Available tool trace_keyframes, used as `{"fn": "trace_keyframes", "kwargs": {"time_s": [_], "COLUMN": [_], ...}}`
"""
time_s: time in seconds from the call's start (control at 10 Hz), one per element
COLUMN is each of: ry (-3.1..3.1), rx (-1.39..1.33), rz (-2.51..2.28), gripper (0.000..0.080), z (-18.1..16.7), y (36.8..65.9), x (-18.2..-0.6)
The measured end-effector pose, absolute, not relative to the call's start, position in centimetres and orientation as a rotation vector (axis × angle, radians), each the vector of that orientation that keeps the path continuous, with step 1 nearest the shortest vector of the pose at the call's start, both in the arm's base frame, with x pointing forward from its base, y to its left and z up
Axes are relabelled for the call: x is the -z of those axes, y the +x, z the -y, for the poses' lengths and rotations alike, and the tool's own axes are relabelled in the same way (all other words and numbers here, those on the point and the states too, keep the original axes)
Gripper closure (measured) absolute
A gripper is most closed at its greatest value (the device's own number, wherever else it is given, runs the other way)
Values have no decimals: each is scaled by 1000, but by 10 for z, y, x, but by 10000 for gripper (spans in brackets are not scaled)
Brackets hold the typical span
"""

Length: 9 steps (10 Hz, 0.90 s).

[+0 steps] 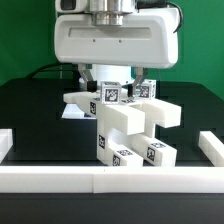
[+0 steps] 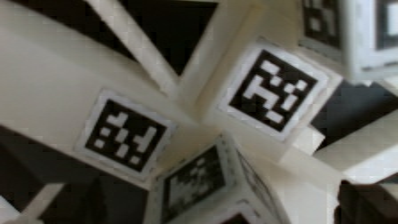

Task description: Assemble chair

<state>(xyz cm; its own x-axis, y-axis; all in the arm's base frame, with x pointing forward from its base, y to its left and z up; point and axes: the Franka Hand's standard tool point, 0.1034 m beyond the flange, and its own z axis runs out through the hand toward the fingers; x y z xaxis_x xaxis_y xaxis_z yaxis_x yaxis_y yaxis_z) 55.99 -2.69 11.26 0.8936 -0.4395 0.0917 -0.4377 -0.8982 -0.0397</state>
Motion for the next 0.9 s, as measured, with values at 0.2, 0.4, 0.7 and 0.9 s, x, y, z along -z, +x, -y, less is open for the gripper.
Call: {"fn": "trace_keyframes", "kwargs": {"time_s": [0.2,0.4,0.7,0.9], "ry": [-3075,-3120,-3141,-3141], "rx": [155,155,154,154], "rz": [-557,-330,-159,-167], "gripper": [151,151,198,374], "z": [28,30,32,32], "y": [560,560,560,559], "x": [-113,-113,-113,-112]}}
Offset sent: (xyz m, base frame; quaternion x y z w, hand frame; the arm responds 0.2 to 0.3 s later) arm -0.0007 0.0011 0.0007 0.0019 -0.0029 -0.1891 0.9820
